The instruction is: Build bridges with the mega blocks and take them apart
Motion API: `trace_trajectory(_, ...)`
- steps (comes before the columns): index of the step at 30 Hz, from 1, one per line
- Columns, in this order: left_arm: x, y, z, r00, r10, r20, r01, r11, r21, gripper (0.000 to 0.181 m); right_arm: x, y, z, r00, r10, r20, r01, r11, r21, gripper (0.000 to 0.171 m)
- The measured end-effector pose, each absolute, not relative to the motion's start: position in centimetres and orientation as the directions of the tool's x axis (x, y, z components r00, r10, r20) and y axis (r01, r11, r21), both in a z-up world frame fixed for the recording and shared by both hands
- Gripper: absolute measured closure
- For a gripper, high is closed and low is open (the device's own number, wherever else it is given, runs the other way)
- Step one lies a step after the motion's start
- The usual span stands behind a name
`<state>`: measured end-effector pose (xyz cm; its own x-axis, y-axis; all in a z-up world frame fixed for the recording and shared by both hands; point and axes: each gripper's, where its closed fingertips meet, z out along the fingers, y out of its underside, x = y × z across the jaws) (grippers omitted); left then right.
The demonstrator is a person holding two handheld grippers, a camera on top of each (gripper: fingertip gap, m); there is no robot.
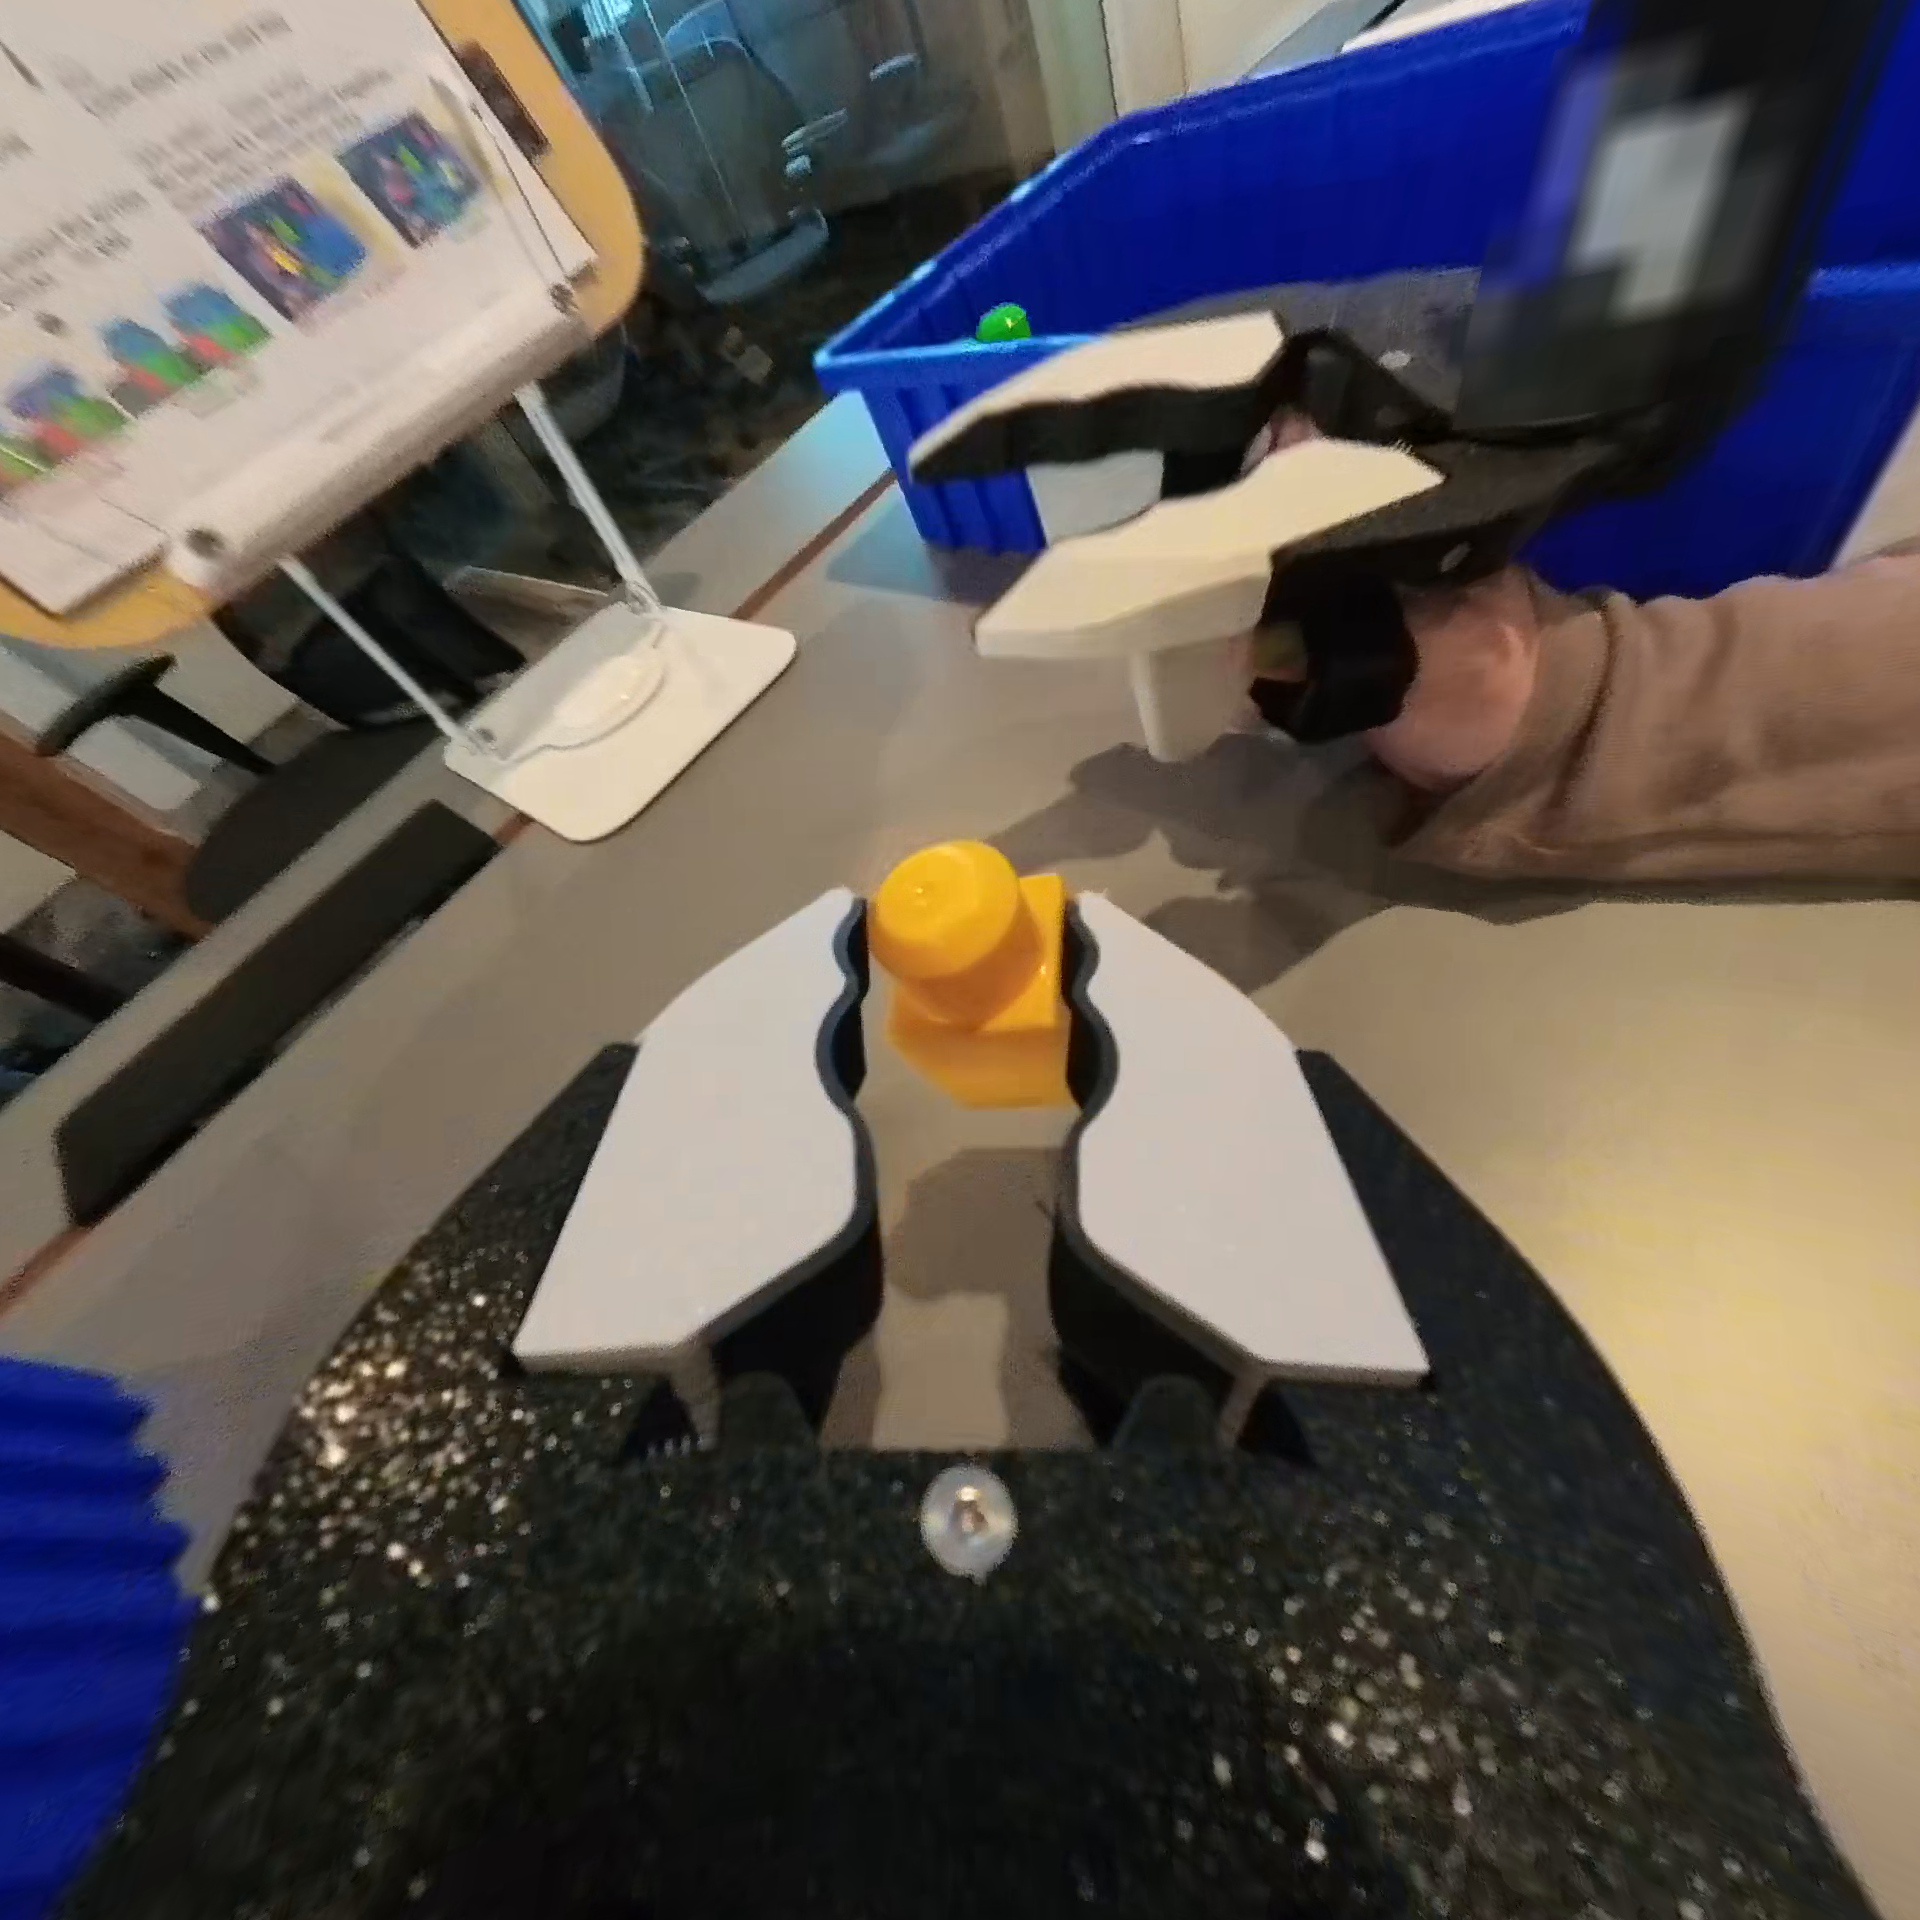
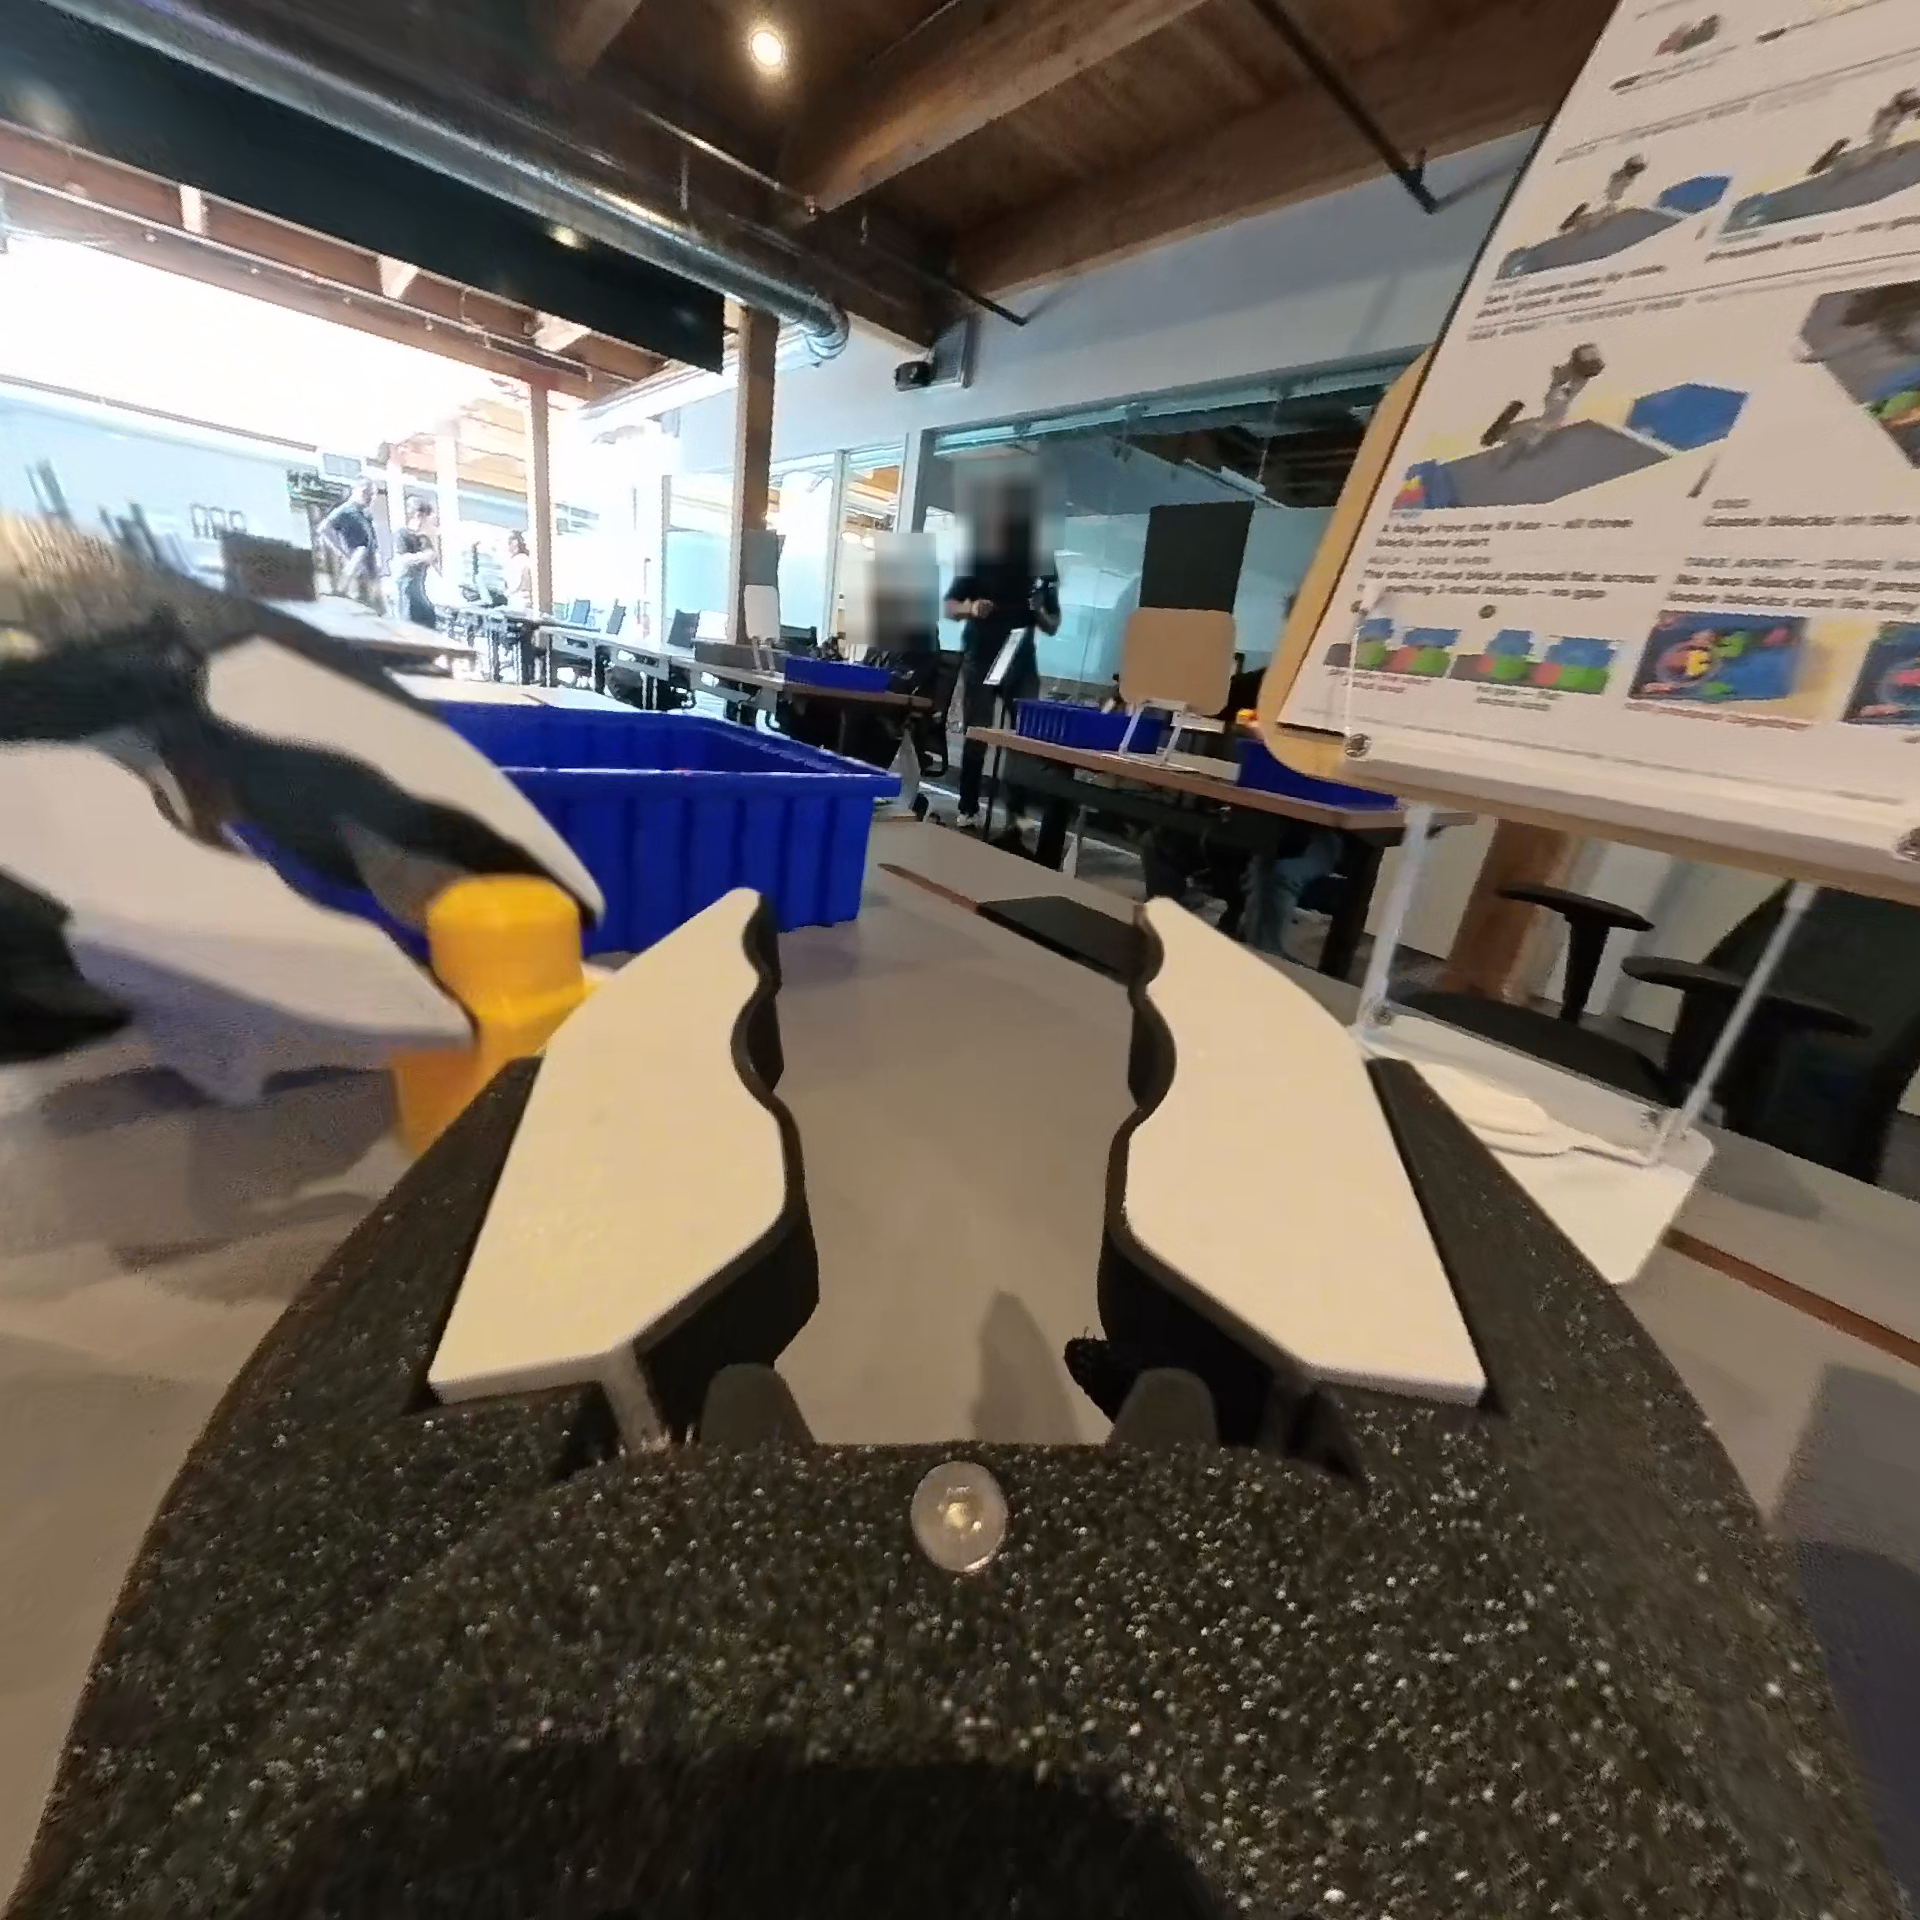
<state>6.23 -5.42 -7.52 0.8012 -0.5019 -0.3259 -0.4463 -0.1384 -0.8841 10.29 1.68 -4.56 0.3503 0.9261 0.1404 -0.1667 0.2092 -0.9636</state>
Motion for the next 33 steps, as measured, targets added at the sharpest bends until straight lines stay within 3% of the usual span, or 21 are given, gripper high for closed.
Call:
trace_trajectory(5,7.7,-3.0,-10.4,0.802,-0.502,-0.324,-0.460,-0.173,-0.871,0.146,10.2,2.1,-4.7,0.362,0.920,0.148,-0.148,0.214,-0.966,0.107)
trace_trajectory(19,8.4,-2.6,-13.7,0.784,-0.615,-0.089,-0.328,-0.287,-0.900,0.144,9.7,1.7,-4.9,0.334,0.913,0.235,-0.087,0.278,-0.957,0.107)
trace_trajectory(24,8.2,-4.6,-12.5,0.746,-0.664,-0.045,-0.305,-0.280,-0.910,0.100,8.2,-1.3,-5.8,0.122,0.952,0.280,-0.017,0.284,-0.959,0.106)
trace_trajectory(28,4.5,-6.3,-10.8,0.773,-0.608,-0.181,-0.368,-0.197,-0.909,0.098,7.2,-3.9,-8.0,-0.115,0.958,0.263,0.137,0.277,-0.951,0.103)
trace_trajectory(33,-0.4,-5.8,-11.0,0.800,-0.540,-0.259,-0.432,-0.220,-0.875,0.100,7.2,-4.9,-12.3,-0.252,0.950,0.186,0.396,0.277,-0.876,0.101)
